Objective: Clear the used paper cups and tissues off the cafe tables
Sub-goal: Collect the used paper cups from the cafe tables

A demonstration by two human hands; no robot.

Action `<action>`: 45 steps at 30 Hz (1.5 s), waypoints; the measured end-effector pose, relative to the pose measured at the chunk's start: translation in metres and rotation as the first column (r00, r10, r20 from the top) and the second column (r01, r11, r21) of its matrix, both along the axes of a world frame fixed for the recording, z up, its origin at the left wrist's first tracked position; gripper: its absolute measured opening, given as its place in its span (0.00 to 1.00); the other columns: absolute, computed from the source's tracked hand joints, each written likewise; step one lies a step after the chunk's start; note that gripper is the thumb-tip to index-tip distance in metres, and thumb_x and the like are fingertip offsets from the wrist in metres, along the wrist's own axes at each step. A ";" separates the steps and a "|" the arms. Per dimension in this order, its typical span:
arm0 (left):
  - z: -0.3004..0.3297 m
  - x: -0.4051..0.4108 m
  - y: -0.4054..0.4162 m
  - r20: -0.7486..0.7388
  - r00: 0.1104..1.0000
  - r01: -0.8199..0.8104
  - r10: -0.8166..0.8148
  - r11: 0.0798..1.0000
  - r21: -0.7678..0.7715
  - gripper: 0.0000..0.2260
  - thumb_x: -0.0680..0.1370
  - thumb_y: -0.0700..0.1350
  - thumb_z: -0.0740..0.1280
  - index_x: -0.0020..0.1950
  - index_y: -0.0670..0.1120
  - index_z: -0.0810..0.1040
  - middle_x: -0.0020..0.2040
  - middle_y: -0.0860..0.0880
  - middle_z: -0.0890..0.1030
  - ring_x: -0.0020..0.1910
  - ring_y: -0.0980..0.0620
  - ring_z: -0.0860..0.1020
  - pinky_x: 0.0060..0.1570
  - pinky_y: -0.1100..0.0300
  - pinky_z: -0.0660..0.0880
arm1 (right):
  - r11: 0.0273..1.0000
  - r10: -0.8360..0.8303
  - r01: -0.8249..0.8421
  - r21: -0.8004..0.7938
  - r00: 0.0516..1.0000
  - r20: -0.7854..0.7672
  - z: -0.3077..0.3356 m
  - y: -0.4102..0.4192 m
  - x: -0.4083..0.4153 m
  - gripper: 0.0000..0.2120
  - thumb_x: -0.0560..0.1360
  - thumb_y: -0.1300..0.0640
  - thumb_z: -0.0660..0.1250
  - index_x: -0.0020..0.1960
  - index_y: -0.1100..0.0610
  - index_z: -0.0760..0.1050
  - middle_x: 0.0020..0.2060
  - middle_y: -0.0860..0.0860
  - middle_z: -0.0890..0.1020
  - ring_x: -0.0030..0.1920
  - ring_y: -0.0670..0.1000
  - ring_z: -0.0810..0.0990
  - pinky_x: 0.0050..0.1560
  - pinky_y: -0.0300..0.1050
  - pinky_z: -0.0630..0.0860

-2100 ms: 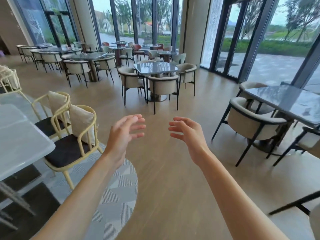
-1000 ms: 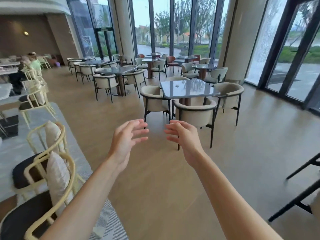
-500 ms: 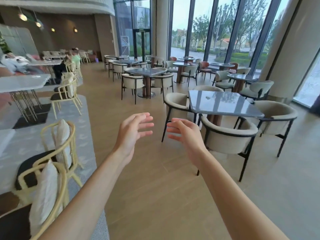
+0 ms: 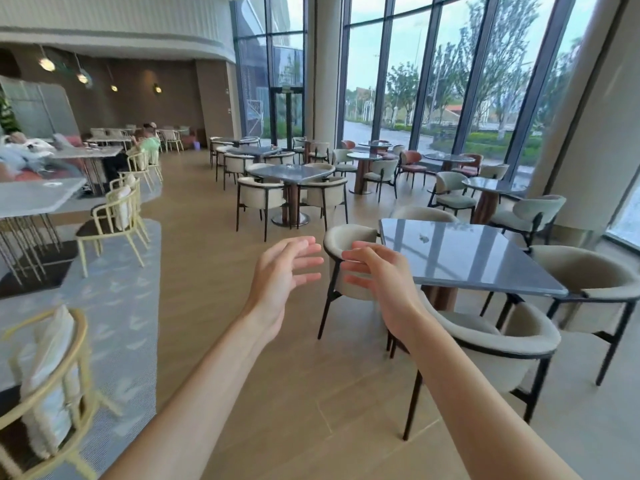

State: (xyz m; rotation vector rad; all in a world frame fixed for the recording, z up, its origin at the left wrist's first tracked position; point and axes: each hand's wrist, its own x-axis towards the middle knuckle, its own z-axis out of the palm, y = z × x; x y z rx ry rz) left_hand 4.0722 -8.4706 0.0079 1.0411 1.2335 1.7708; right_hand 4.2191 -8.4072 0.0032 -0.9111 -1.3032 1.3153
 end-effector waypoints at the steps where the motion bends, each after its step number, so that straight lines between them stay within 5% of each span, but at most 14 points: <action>1: -0.002 0.000 0.022 -0.004 1.000 -0.004 0.004 1.000 -0.003 0.10 0.83 0.41 0.62 0.57 0.40 0.81 0.56 0.41 0.85 0.55 0.43 0.84 0.55 0.45 0.81 | 1.000 0.005 -0.005 0.004 1.000 0.000 -0.003 0.022 -0.001 0.07 0.79 0.60 0.67 0.56 0.57 0.80 0.52 0.59 0.85 0.54 0.56 0.85 0.53 0.47 0.83; 9: -0.004 -0.014 0.218 -0.043 0.997 -0.069 0.069 0.998 0.004 0.10 0.83 0.42 0.62 0.58 0.41 0.81 0.56 0.42 0.85 0.54 0.44 0.84 0.56 0.44 0.81 | 0.999 0.053 -0.053 -0.012 0.997 -0.050 -0.012 0.236 -0.015 0.08 0.80 0.61 0.64 0.55 0.59 0.80 0.50 0.58 0.86 0.54 0.57 0.85 0.59 0.55 0.82; 17: 0.015 -0.040 0.390 -0.050 0.991 -0.123 0.124 0.992 0.012 0.11 0.84 0.42 0.61 0.59 0.41 0.81 0.56 0.42 0.84 0.54 0.45 0.84 0.56 0.45 0.81 | 0.994 0.106 -0.107 -0.039 0.994 -0.028 0.008 0.410 -0.041 0.11 0.81 0.59 0.63 0.61 0.59 0.79 0.53 0.56 0.86 0.54 0.55 0.85 0.49 0.42 0.83; 21: 0.008 -0.062 0.467 -0.030 0.992 -0.122 0.122 0.993 0.007 0.11 0.83 0.42 0.61 0.59 0.40 0.81 0.56 0.42 0.85 0.54 0.45 0.84 0.56 0.45 0.81 | 0.994 0.100 -0.101 -0.039 0.994 -0.032 -0.001 0.487 -0.064 0.10 0.80 0.60 0.64 0.59 0.60 0.79 0.54 0.59 0.85 0.55 0.57 0.85 0.55 0.49 0.83; 36: 0.015 -0.202 0.805 0.017 0.999 0.051 -0.052 0.998 0.038 0.09 0.83 0.42 0.63 0.56 0.42 0.81 0.55 0.41 0.85 0.57 0.42 0.83 0.58 0.43 0.80 | 0.999 -0.042 0.041 0.022 0.999 0.012 0.016 0.796 -0.195 0.07 0.79 0.61 0.65 0.53 0.56 0.80 0.53 0.62 0.85 0.54 0.58 0.84 0.56 0.51 0.83; 45: 0.001 -0.301 0.950 0.018 1.000 0.009 -0.009 1.000 -0.013 0.09 0.83 0.41 0.63 0.54 0.42 0.82 0.54 0.42 0.85 0.55 0.43 0.83 0.56 0.43 0.81 | 0.998 -0.047 0.046 -0.029 0.999 -0.011 -0.002 0.953 -0.295 0.07 0.79 0.62 0.63 0.54 0.57 0.80 0.51 0.61 0.85 0.52 0.56 0.85 0.55 0.52 0.83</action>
